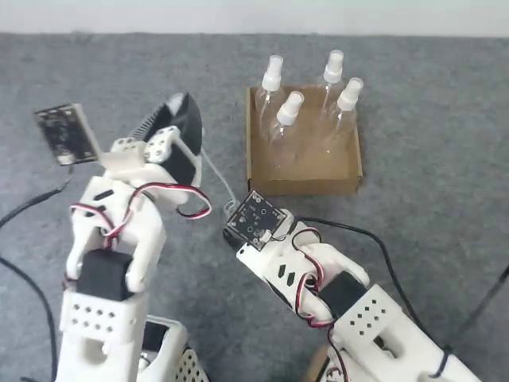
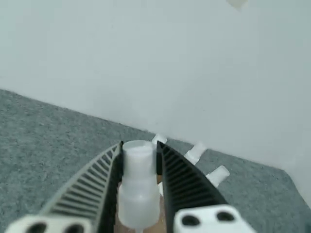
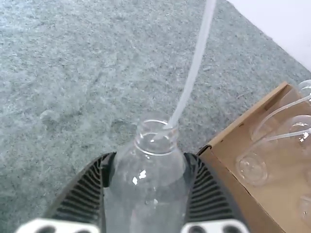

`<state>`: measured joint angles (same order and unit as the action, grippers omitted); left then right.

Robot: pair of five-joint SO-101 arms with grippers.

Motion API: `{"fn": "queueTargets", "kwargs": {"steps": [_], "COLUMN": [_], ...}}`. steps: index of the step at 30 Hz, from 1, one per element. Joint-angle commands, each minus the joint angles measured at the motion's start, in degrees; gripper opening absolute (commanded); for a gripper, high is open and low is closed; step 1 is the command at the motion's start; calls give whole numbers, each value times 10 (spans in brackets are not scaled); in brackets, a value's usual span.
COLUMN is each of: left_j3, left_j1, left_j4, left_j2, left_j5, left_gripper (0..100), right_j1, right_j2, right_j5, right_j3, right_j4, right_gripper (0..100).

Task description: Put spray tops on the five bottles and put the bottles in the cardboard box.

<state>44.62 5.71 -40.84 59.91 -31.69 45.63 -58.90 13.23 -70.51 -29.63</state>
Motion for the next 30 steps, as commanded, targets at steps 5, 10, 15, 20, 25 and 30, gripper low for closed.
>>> {"fn": "queueTargets", "kwargs": {"steps": [5,10,15,20,25,30], "left_j3": [65,60,57,48,51,57], "left_j1": [4,9,25,51,69,70], "left_j4": [21,-47,-92,-92,-97,-97], "left_j2": [1,1,1,2,0,1], "left_j5": [38,95,142,160,179,179], "left_gripper": [10,10,10,10,10,10], "right_j1": [2,0,-11,-11,-13,-14], "right_j2": [-19,-20,-14,-12,-12,-12], "right_j5": [-3,-2,-8,-62,-98,-96], "right_j3": [5,0,-40,-95,-76,-76], "right_j4": [14,15,163,296,295,296], "right_gripper": [8,7,7,6,6,6]}}
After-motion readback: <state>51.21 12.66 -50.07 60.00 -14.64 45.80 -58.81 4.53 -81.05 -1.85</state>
